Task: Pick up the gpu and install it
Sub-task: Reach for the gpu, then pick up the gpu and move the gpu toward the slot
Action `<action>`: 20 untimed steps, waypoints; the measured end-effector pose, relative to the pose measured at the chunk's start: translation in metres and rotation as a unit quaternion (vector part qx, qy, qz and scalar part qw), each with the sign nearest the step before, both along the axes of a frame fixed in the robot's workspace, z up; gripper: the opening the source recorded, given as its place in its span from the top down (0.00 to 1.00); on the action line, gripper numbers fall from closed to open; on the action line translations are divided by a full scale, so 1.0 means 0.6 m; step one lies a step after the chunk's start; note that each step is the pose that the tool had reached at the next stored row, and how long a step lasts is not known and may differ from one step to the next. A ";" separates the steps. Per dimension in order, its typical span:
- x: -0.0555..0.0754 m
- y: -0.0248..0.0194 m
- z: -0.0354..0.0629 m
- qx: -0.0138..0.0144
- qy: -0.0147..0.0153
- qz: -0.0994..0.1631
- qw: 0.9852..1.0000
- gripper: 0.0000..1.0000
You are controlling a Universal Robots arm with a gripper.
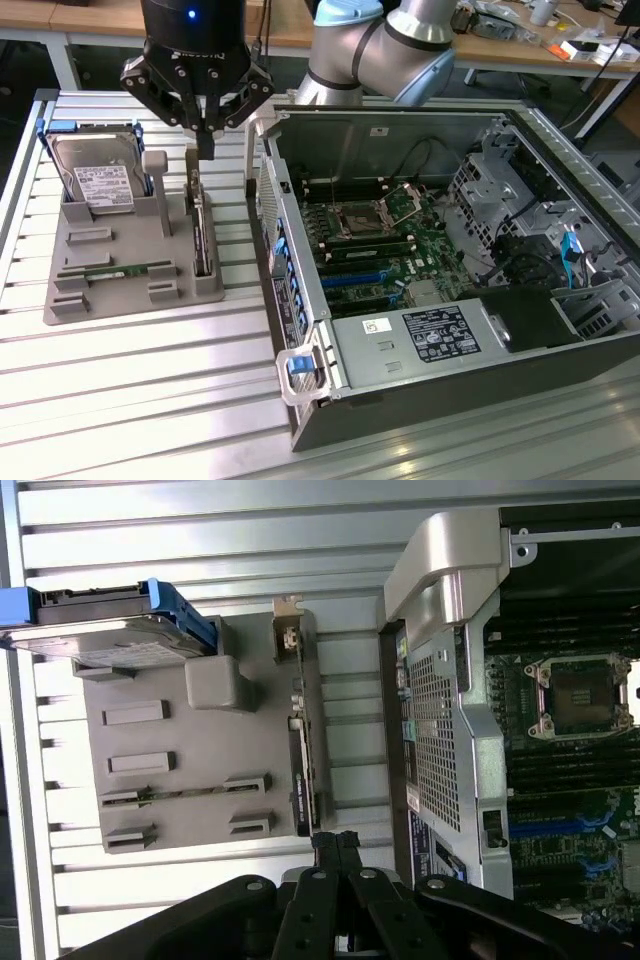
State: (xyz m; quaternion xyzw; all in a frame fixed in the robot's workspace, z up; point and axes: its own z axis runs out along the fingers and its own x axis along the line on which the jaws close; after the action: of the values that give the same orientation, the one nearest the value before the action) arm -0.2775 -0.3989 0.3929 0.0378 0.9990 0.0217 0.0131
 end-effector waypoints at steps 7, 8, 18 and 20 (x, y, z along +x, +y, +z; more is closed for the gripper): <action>0.000 0.0000 0.000 0.000 0.000 0.000 1.000 0.89; 0.000 0.0000 0.000 0.000 0.000 0.000 1.000 0.89; 0.000 0.0000 0.000 0.000 0.000 0.000 1.000 0.58; 0.000 0.0000 0.000 0.000 0.000 0.000 1.000 0.58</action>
State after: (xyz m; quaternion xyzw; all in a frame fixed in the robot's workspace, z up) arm -0.2777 -0.3989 0.3927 0.0379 0.9990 0.0217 0.0131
